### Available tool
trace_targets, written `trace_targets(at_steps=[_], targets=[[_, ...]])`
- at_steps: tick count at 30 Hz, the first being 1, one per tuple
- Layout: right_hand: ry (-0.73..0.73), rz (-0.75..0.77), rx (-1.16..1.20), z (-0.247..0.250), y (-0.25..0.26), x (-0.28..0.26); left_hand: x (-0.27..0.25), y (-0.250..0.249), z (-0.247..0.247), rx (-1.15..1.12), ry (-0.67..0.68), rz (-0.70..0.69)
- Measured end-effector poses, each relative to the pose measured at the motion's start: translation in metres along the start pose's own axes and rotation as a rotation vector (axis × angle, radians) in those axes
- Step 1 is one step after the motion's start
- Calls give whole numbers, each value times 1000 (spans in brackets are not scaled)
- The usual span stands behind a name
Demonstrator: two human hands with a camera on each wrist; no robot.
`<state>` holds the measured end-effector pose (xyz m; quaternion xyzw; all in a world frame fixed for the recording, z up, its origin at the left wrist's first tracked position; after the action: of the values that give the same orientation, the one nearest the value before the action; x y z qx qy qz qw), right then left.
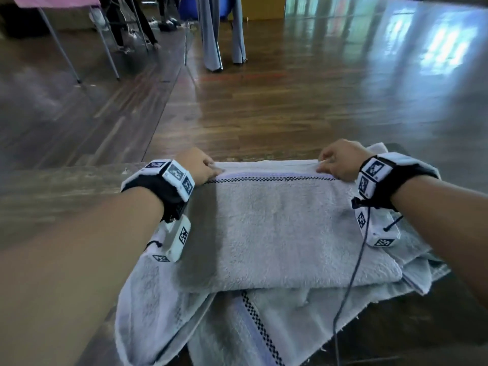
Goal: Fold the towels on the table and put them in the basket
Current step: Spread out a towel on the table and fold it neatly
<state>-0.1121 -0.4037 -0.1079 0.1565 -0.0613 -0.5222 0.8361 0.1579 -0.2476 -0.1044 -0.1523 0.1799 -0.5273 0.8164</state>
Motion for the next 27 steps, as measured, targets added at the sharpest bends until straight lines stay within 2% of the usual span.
trace_targets(at_steps=[5, 8, 12, 16, 19, 21, 25, 26, 27], targets=[[76, 30, -23, -5, 3, -1, -7, -9, 0, 30, 0, -24], [-21, 53, 18, 11, 6, -11, -19, -16, 9, 34, -67, -11], [-226, 72, 145, 48, 4, -34, -46, -36, 42, -16, -260, -138], [-391, 182, 256, 87, 17, -75, -90, -55, 85, -96, -505, -314], [-399, 231, 466, 105, 23, -115, -126, -53, 100, -190, -580, -382], [-331, 256, 520, 105, 29, -145, -147, -44, 90, -225, -472, -356], [-223, 291, 452, 86, 36, -208, -182, -22, 28, -68, 31, -231], [-196, 297, 431, 80, 37, -222, -191, -17, 15, -19, 116, -192], [-172, 296, 417, 76, 37, -234, -199, -16, 9, -1, 134, -179]])
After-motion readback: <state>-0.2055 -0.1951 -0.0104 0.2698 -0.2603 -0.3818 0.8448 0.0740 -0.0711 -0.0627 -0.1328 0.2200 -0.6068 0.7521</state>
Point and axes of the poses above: each hand's wrist, its own x-axis towards the middle knuckle, its own z-axis out of the back of the hand, y = z × x, the point moved 10 cm from there along x, towards the middle knuckle, and after that the axes turned 2 degrees about -z, right-handed, at the moved point
